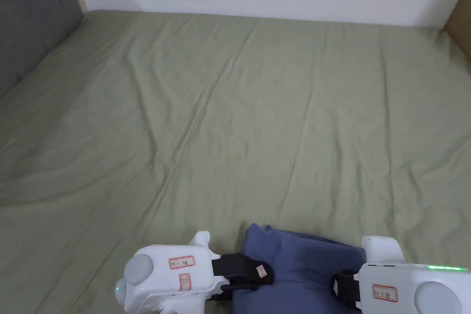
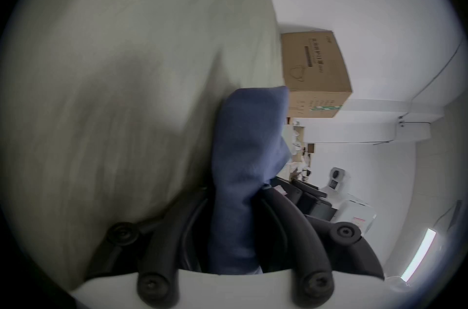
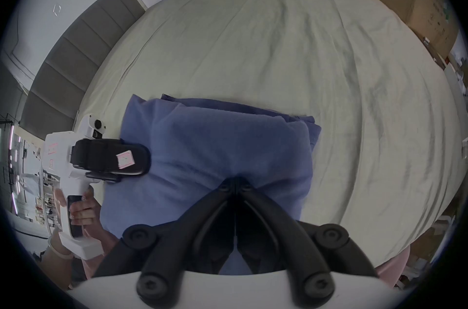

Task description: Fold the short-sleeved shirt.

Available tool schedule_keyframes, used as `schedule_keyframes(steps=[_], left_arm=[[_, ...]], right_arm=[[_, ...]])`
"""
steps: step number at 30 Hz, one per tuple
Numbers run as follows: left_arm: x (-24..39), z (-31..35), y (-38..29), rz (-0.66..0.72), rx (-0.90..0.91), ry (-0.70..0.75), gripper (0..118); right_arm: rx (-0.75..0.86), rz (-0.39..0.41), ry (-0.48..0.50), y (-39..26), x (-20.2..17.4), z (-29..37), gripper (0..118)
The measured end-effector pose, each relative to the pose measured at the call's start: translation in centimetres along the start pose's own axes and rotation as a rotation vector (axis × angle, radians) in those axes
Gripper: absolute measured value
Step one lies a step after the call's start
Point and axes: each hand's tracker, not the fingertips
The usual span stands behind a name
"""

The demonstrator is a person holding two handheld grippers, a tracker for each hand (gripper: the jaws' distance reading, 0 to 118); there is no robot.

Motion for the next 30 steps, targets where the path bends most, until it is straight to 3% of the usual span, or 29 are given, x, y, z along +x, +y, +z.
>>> schedule_keyframes(steps=[1, 4, 7, 11, 18, 22, 23, 24, 26, 27, 28, 30], left_arm=[[0.2, 0.7, 0.1, 0.014, 0.005, -0.056, 21], [0.7, 1.5, 0.7, -0.065, -0.046, 0.037, 21], [0.8, 3.7, 1.6, -0.054, -0.027, 0.045, 21], [1.1, 11.3, 4.5, -0.17, 0.071, 0.22, 21], [1.1, 26.3, 10.6, -0.25, 0.179, 0.813, 21], [0.7, 30.2, 13.5, -0.368, 0.174, 1.188, 22], [0.3, 30.5, 14.0, -0.384, 0.169, 1.294, 26], [0.0, 31.0, 14.4, -0.409, 0.172, 1.364, 39], [-0.7, 31.4, 14.4, -0.436, 0.194, 1.44, 86], [-0.9, 31.3, 14.4, -0.447, 0.192, 1.482, 99], [-0.8, 31.1, 14.1, -0.459, 0.202, 1.517, 105], [-0.2, 31.0, 13.4, -0.467, 0.232, 1.525, 104]], right_arm=[[0.001, 0.012, -0.02, 0.0, -0.3, 0.2, 0], [0.01, 0.018, -0.011, 0.0, -1.2, 0.8, 0], [0.032, 0.03, -0.014, 0.3, -2.5, 1.4, 0], [0.047, 0.052, 0.004, 1.1, -3.9, 1.8, 0], [0.029, 0.074, -0.002, 1.6, -5.2, 0.8, 0], [0.004, 0.076, -0.005, 1.4, -5.8, -0.1, 0], [-0.005, 0.078, -0.007, 1.3, -6.0, -0.3, 0], [-0.009, 0.08, -0.008, 1.2, -6.1, -0.4, 0], [-0.018, 0.08, -0.005, 1.1, -6.0, -0.7, 0], [-0.023, 0.078, -0.004, 1.1, -6.0, -0.8, 0], [-0.026, 0.079, -0.003, 1.1, -5.9, -0.8, 0], [-0.031, 0.078, -0.008, 1.1, -5.8, -0.8, 0]])
